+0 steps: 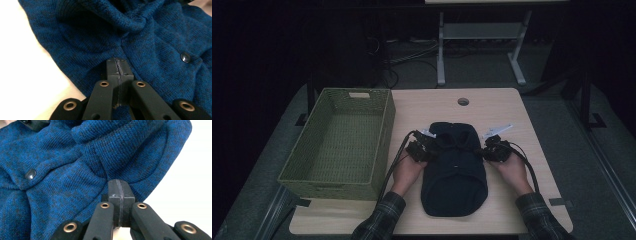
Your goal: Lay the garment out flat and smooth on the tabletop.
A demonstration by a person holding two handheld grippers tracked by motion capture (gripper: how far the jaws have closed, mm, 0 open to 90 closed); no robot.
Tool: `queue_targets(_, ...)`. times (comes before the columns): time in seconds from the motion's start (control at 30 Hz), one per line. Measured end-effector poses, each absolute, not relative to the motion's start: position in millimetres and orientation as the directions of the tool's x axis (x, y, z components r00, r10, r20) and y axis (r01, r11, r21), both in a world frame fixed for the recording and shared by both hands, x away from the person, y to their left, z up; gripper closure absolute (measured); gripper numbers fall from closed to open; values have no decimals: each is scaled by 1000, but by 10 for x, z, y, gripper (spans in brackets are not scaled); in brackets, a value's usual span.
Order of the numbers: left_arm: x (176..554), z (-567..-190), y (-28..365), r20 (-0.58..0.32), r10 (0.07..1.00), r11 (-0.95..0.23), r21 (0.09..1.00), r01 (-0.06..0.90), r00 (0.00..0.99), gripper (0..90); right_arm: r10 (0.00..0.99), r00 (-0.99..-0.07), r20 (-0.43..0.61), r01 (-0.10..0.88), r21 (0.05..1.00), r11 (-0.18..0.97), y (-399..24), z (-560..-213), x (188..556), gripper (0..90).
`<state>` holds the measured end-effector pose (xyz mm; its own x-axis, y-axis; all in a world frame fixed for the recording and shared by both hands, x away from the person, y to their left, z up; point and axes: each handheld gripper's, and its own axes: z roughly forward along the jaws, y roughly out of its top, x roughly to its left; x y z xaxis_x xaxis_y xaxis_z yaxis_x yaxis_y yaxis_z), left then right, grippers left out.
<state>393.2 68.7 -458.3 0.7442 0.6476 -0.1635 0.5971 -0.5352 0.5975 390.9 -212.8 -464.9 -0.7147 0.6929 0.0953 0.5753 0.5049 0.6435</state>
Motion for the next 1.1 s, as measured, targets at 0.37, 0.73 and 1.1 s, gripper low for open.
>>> queue_targets(0.37, 3723, -4613, 587, -202, 595, -541, 615, 574, 778, 900, 696, -710, 109, 588, 636, 500, -2306, -4645, 3635, 900)
queue_targets(0.73, 3689, -4618, 592, -214, 576, -547, 617, 566, 789, 900, 738, -665, 117, 564, 726, 393, -2475, -4361, 3879, 900)
queue_targets(1.1, 3674, -4615, 592, -197, 570, -561, 616, 553, 798, 900, 767, -637, 78, 625, 634, 455, -2236, -4619, 4417, 900)
